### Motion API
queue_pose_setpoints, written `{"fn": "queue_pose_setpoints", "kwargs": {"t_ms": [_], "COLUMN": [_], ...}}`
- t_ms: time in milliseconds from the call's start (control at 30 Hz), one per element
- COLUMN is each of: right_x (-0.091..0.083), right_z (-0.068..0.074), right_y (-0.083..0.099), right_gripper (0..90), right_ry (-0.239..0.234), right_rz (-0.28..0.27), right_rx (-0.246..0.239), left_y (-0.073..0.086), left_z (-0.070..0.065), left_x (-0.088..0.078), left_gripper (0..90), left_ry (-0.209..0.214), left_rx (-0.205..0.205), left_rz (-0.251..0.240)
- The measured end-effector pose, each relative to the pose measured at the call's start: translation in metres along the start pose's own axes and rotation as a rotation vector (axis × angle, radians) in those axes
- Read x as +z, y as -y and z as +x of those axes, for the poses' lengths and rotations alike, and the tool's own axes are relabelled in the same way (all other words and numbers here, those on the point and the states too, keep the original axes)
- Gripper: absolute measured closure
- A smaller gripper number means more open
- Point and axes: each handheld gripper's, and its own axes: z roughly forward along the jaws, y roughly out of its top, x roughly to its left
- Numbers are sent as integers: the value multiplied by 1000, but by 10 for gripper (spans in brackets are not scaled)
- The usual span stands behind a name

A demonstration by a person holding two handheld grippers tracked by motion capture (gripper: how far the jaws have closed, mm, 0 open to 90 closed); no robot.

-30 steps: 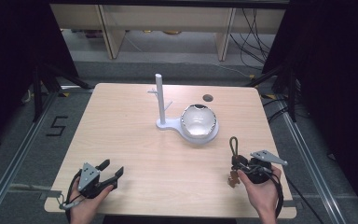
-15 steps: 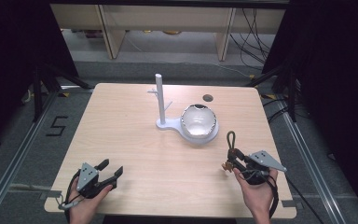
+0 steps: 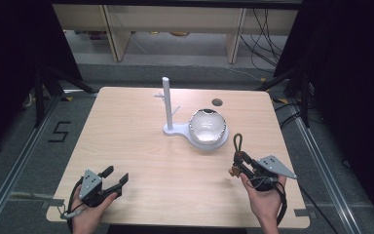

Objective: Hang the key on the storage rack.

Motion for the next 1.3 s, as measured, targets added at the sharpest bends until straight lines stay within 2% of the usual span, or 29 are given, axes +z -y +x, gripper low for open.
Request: {"fn": "queue_pose_setpoints", "kwargs": {"t_ms": [33,100,167,233,267,300,333,367,400,433,500,567,600,633,667,700,767,833,967,1000,1067,1300], "right_x": [2,1,2,1,1,1,1,2,1,3,2,2,2,2,2,2,4,6,10,12,14,20], "right_z": [-1,2,3,4,9,9,9,10,14,14,18,20,24,28,28,29,33,36,43,45,50,59], "right_y": [-2,-5,-5,-7,-8,-8,-10,-11,-11,-12,-13,-13,-13,-13,-13,-13,-14,-15,-17,-18,-18,-19], "right_gripper": [694,694,694,694,694,694,694,694,694,694,694,694,694,694,694,694,694,694,694,694,694,694], "right_ry": [-17,-10,-13,-19,-23,-23,-26,-29,-21,-42,-30,-41,-51,-47,-47,-49,-60,-72,-85,-86,-103,-103], "right_rz": [-14,-7,-20,-21,-23,-23,-39,-43,-38,-63,-72,-63,-67,-69,-69,-70,-74,-84,-94,-100,-103,-108], "right_rx": [-26,-16,-15,-29,2,2,-43,-46,-28,-44,-54,-38,-52,-36,-36,-52,-57,-60,-54,-72,-58,-69], "left_y": [0,-1,-1,-2,-5,-5,-7,-13,-16,-18,-24,-26,-31,-33,-33,-36,-40,-46,-51,-54,-60,-70], "left_z": [0,1,1,1,0,0,-2,-4,-5,-5,-7,-9,-12,-14,-14,-17,-22,-30,-36,-38,-43,-50], "left_x": [0,1,0,0,0,0,-1,-2,-3,-2,-2,-1,-1,0,0,2,2,4,8,9,12,17], "left_gripper": [340,340,340,340,344,349,353,356,359,362,367,371,375,386,399,399,410,411,411,412,414,422], "left_ry": [-1,7,-1,1,20,20,29,40,46,55,57,68,85,103,103,134,145,178,199,205,223,246], "left_rx": [1,1,-2,-8,-23,-23,-28,-12,-14,-16,-19,-20,-16,-19,-19,-19,-7,-8,-4,4,7,27], "left_rz": [0,-13,-5,-11,-17,-17,-23,-35,-38,-49,-55,-64,-64,-66,-66,-77,-66,-74,-77,-76,-80,-85]}}
